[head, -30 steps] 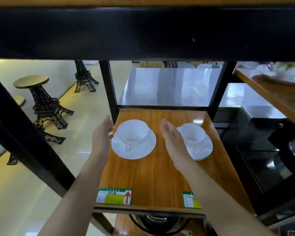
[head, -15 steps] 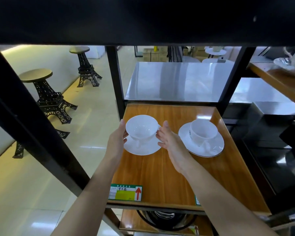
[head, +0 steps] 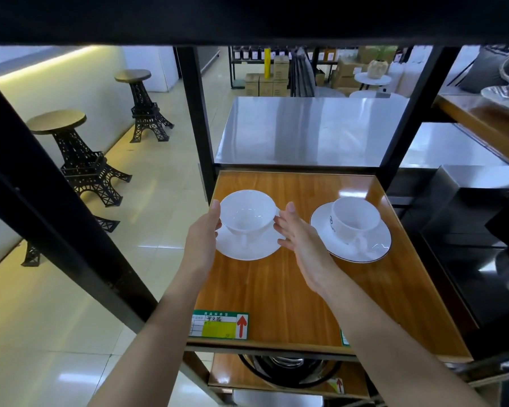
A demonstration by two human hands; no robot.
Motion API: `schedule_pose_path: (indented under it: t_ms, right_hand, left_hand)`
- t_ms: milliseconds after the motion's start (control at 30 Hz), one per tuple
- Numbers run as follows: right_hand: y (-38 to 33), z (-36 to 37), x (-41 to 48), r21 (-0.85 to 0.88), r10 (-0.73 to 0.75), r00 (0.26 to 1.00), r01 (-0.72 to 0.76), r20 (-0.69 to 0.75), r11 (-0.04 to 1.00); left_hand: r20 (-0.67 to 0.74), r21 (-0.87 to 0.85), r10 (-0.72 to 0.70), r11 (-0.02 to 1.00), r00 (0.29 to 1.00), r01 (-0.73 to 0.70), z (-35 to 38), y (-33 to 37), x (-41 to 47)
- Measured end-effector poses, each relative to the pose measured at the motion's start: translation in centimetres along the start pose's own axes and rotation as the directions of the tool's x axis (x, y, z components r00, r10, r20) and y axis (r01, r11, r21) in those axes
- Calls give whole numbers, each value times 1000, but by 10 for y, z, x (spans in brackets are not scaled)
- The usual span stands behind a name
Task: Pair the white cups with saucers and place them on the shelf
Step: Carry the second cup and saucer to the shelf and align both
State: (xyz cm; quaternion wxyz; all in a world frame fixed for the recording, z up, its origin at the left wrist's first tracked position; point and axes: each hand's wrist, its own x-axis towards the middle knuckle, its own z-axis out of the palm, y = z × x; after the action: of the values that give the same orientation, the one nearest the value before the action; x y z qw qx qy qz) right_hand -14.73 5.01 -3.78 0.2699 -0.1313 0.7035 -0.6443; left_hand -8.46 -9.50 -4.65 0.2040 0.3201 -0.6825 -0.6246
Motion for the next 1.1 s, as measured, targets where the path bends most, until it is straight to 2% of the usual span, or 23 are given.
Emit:
schedule_pose_path:
  t_ms: [133, 200, 333, 433, 600, 967, 1033, 1100]
  right_hand:
    - [6, -7, 0, -90, 73, 972, -95, -224, 991]
    - [11, -10, 0, -139, 122, 953, -166, -279, 976]
    - [18, -8, 0, -139, 233, 953, -261, -193, 955]
    - [19, -3, 1, -123, 257, 953, -277, -159, 953]
    - [21, 1, 7, -171, 262, 951, -290, -167, 942]
    - [21, -8, 6, -132, 293, 940, -317, -175, 939]
    - [21, -9, 4, -128, 303, 937, -326, -173, 937]
    - [21, -11, -1, -151, 279, 943, -307, -182, 940]
  left_hand:
    - [-21, -65, -7, 998, 1000, 6, -1, 5, -5]
    - [-62, -109, -24, 994, 998, 17, -1, 4, -8]
    - [-56, -134, -93, 987, 994, 84, 2, -4, -8]
    - [-44, -96, -110, 990, 993, 106, 8, -14, -6]
    - [-79, -107, -124, 988, 989, 115, 10, -17, -8]
    - [-22, -110, -107, 989, 994, 104, 15, -13, -20]
    - [-54, -126, -138, 983, 989, 130, 14, -15, -17]
    - [-178, -144, -105, 986, 978, 80, 15, -14, -16]
